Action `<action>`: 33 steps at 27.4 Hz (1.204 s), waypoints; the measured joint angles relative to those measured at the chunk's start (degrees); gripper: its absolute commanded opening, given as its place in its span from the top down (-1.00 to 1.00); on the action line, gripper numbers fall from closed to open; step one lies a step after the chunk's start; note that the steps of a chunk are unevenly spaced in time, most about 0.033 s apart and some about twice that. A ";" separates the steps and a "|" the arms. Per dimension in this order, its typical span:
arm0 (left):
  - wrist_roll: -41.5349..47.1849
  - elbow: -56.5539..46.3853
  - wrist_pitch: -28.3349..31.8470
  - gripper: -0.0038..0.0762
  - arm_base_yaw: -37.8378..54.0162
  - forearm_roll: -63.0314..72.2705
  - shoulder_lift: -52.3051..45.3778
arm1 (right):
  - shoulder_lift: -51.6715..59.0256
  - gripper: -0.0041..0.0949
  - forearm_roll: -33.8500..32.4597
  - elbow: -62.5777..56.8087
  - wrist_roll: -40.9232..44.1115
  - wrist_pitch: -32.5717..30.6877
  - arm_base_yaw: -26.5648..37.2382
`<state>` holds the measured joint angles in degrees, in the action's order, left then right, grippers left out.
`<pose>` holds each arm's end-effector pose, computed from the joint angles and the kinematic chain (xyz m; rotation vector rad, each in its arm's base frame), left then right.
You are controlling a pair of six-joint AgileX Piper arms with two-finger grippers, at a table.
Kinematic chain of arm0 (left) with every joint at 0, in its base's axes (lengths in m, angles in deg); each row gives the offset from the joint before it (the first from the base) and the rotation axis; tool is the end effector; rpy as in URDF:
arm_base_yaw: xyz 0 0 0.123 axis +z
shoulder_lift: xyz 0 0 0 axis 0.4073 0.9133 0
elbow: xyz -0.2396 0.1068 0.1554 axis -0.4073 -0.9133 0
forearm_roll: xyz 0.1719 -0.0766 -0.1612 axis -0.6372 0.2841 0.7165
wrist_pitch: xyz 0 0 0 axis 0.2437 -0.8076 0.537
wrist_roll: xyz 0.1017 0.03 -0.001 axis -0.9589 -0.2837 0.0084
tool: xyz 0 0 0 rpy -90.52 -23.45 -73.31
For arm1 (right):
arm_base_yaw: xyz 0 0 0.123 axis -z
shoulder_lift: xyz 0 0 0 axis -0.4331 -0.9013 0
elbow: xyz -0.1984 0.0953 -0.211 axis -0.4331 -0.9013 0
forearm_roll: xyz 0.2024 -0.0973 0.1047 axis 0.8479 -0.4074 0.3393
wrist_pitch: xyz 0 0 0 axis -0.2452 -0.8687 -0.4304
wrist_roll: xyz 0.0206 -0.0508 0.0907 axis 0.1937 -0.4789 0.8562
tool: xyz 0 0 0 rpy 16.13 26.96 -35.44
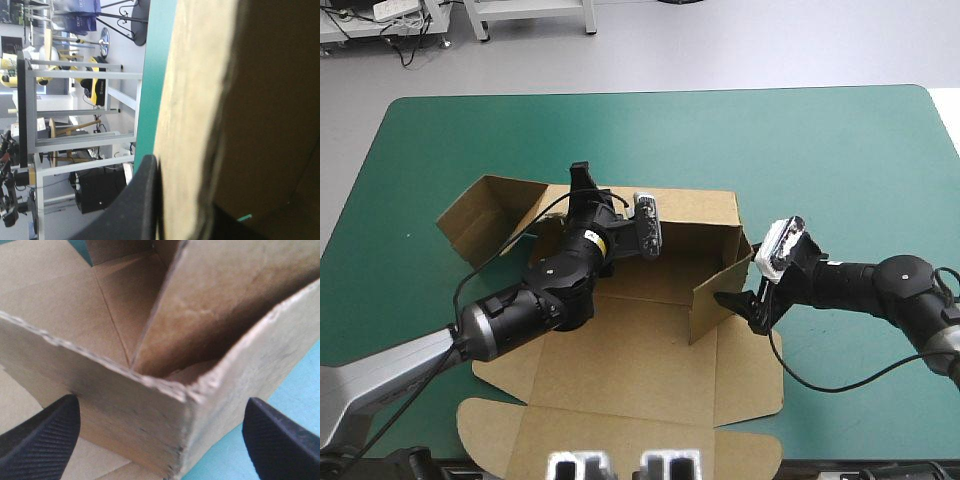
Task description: Fold the box
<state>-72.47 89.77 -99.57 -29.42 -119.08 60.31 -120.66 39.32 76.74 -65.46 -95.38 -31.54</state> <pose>0.2417 -0.2148 0.3332 1.4441 1.5377 0.7301 0.2117 0.0920 0.2818 -1.0712 1.9264 0.5727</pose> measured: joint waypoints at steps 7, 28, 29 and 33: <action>-3.54 10.86 -8.92 0.87 0.00 3.68 9.03 | 0.00 -0.75 4.61 0.41 0.00 5.75 0.00; -5.38 19.68 -14.90 0.87 -3.00 12.79 12.85 | -6.28 0.40 7.57 4.08 3.04 12.63 -2.54; -6.06 19.68 -15.70 0.87 -3.00 13.57 12.56 | -6.35 0.50 7.60 4.08 3.06 15.72 -4.03; -9.65 19.80 -17.62 0.67 -3.00 17.00 11.47 | -6.35 0.67 7.67 4.08 2.86 21.68 -6.81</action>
<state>-82.12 109.57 -117.19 -32.42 -102.07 71.78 -127.00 46.98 80.81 -62.59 -73.70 -38.35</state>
